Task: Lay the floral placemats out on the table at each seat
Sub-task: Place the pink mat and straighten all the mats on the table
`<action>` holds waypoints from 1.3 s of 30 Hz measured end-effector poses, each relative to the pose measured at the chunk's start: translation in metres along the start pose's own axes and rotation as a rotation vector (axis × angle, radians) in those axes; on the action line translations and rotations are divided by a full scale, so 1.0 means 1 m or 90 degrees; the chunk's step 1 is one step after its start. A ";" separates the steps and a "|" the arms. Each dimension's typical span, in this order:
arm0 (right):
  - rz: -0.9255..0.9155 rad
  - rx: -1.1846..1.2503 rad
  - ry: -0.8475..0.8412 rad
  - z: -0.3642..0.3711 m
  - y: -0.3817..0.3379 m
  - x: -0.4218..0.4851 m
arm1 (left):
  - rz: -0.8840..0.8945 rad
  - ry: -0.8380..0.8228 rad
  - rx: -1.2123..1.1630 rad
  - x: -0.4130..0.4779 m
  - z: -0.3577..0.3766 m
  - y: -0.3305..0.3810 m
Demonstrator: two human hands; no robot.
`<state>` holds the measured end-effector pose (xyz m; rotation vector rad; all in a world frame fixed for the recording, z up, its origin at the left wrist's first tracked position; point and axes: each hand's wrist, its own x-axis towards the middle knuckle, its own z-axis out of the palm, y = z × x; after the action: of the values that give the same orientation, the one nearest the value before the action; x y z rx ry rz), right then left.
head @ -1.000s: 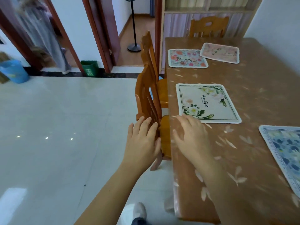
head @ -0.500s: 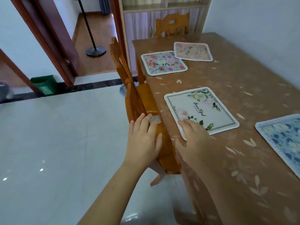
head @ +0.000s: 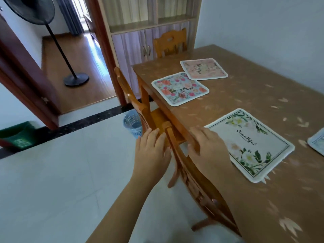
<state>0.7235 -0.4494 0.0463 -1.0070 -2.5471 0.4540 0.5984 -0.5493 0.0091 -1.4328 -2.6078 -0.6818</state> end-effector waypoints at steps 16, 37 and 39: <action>0.134 -0.031 -0.004 0.084 -0.084 0.171 | 0.088 -0.051 -0.048 0.178 0.000 -0.148; 0.150 -0.046 0.033 0.208 -0.179 0.509 | 0.122 -0.012 -0.040 0.486 0.017 -0.359; 0.155 -0.054 0.030 0.227 -0.200 0.545 | 0.139 -0.012 -0.043 0.519 0.017 -0.391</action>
<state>0.1358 -0.2424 0.0466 -1.3506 -2.4310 0.3836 -0.0086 -0.3167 0.0094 -1.7175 -2.4133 -0.7379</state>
